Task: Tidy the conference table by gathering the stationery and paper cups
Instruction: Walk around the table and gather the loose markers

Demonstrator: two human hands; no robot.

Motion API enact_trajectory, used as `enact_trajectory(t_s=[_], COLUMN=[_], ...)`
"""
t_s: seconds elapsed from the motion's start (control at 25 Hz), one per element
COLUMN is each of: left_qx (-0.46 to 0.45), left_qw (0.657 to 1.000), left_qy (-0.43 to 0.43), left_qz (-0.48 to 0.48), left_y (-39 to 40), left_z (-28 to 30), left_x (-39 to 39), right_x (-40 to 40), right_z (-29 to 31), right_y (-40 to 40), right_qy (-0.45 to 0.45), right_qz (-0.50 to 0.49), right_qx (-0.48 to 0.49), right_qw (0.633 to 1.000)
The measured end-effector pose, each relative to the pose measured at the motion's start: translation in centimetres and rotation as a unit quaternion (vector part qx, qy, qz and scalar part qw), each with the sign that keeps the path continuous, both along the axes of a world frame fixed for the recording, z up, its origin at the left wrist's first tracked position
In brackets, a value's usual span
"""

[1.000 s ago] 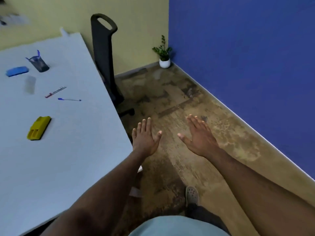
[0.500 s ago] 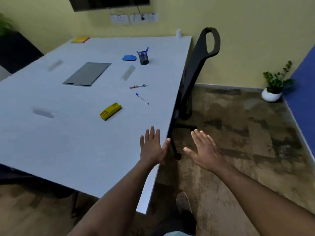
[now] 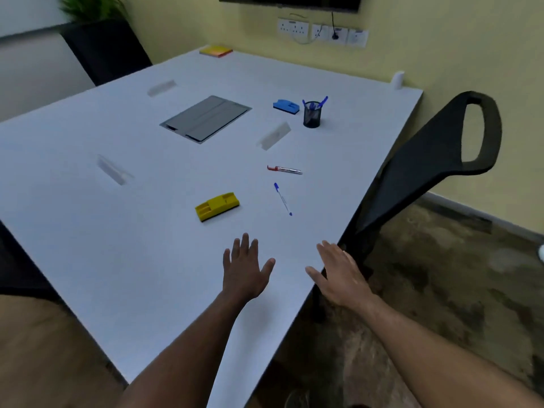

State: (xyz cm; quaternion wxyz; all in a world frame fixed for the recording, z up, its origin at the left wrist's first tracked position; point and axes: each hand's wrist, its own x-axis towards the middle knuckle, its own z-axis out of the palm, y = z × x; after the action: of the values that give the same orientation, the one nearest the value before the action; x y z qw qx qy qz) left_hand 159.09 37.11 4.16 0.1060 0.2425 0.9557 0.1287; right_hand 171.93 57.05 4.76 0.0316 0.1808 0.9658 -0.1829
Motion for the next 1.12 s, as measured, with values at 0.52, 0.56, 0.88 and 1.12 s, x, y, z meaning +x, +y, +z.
enact_trajectory(t_s=[0.52, 0.56, 0.88, 1.12], left_qx=[-0.063, -0.068, -0.060, 0.031], left_qw=[0.988, 0.987, 0.971, 0.968], left_qy=[-0.053, -0.052, -0.001, -0.108], left_qz=[0.128, 0.139, 0.232, 0.227], left_y=[3.4, 3.6, 6.9, 17.9], left_z=[-4.0, -4.1, -4.2, -5.6], left_x=[-10.3, -11.4, -21.3, -21.3], right_x=[-19.7, -21.1, -32.6, -39.9], right_z=[-5.5, -5.9, -7.8, -7.5], right_y=[4.2, 4.3, 8.2, 15.6], right_qy=[0.004, 0.000, 0.049, 0.134], right_qz=[0.113, 0.128, 0.177, 0.078], right_qx=[-0.093, -0.095, -0.098, -0.026], right_qw=[0.989, 0.987, 0.978, 0.988])
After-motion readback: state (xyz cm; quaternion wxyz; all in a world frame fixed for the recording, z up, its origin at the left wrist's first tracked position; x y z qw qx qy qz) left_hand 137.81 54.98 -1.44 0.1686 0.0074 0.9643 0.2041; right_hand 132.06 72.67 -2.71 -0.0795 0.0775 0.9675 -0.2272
